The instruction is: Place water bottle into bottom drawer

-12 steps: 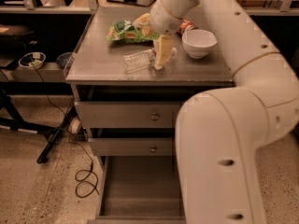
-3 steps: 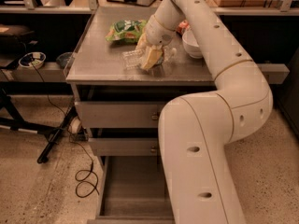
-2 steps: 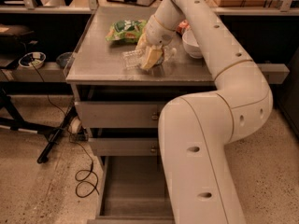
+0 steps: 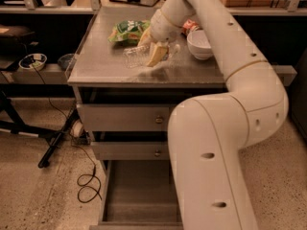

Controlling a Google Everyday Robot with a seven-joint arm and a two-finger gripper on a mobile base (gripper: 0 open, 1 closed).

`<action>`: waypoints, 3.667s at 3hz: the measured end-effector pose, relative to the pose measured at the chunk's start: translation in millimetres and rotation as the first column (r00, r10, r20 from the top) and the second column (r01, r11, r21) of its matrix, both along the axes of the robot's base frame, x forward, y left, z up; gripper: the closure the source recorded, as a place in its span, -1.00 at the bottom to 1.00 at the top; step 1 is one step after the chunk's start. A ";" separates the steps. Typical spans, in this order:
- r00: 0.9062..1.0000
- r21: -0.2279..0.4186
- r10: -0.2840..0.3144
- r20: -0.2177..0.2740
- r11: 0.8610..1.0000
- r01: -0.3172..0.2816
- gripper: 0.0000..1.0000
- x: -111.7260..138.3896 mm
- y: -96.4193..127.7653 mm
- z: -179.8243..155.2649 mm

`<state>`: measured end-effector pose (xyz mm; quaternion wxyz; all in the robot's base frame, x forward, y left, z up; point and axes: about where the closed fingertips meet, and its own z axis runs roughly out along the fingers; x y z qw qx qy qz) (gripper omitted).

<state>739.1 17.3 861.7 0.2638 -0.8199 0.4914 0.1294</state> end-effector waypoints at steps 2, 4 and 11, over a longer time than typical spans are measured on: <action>0.976 0.056 0.199 0.083 0.977 -0.204 1.00 -38.1 -22.6 24.2; 0.930 0.164 0.340 0.139 0.918 -0.361 1.00 -93.7 -38.1 21.5; 0.968 0.249 0.130 0.212 0.951 -0.183 1.00 -217.0 -27.8 -18.0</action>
Offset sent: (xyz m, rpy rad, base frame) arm -0.0907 -0.0534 0.0263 0.0545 -0.0526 0.3467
